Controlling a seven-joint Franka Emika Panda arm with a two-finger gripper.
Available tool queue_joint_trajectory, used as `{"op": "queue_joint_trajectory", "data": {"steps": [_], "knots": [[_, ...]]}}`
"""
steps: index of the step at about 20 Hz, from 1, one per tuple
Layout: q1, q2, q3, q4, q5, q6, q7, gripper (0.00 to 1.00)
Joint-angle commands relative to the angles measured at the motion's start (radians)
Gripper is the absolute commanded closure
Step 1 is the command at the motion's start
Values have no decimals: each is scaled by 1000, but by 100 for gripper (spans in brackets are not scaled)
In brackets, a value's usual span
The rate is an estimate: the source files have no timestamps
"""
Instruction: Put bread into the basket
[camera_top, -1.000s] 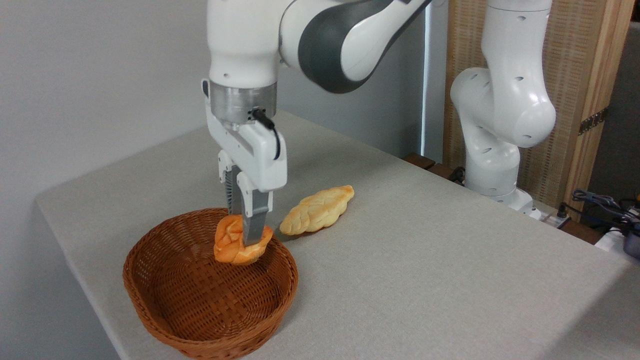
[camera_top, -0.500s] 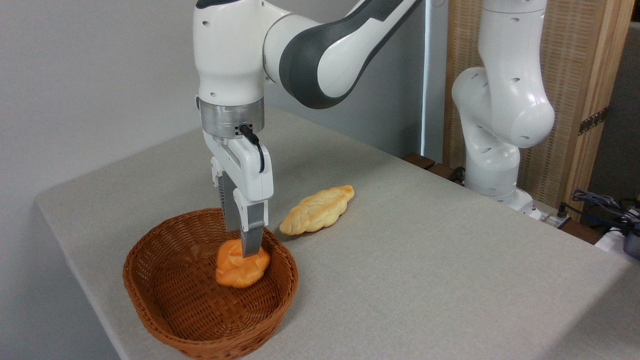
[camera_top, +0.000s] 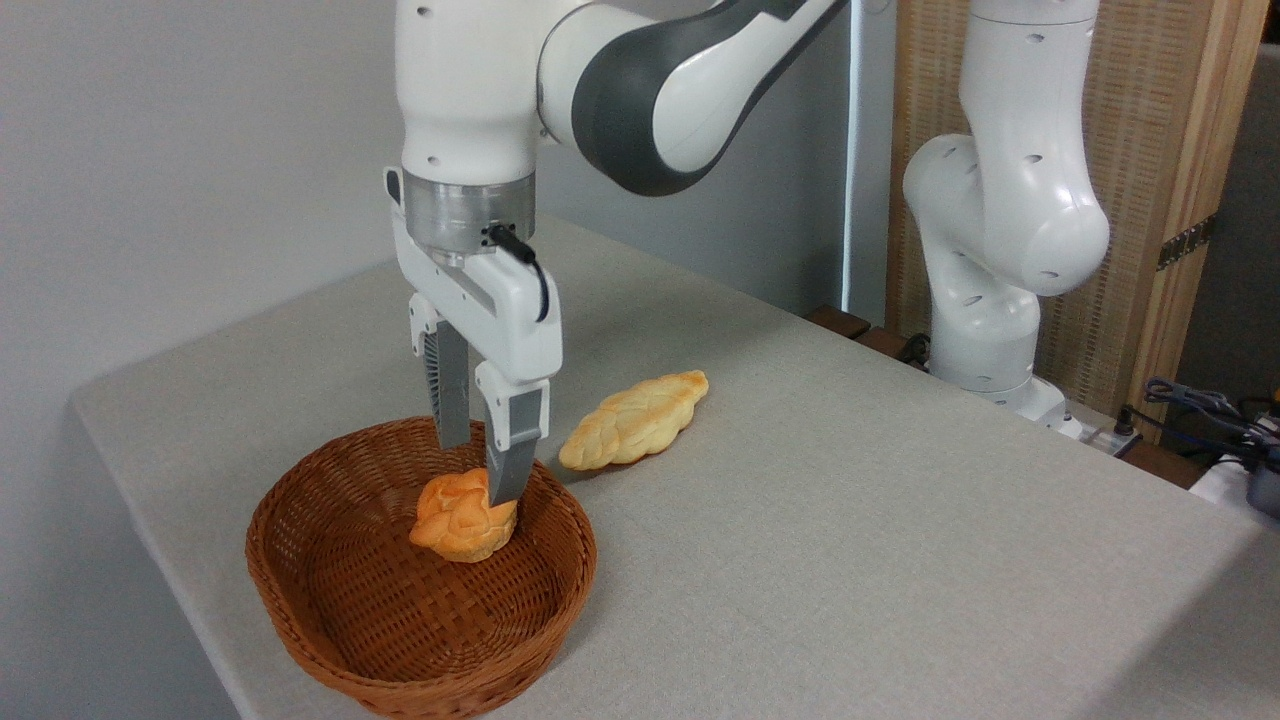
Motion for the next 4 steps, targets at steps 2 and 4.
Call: {"op": "queue_joint_trajectory", "data": {"steps": [2,4], "knots": [[0,-63,45,-1,4,-106,-40,0],[0,-71,47,-1,6,-149,-40,0]]}}
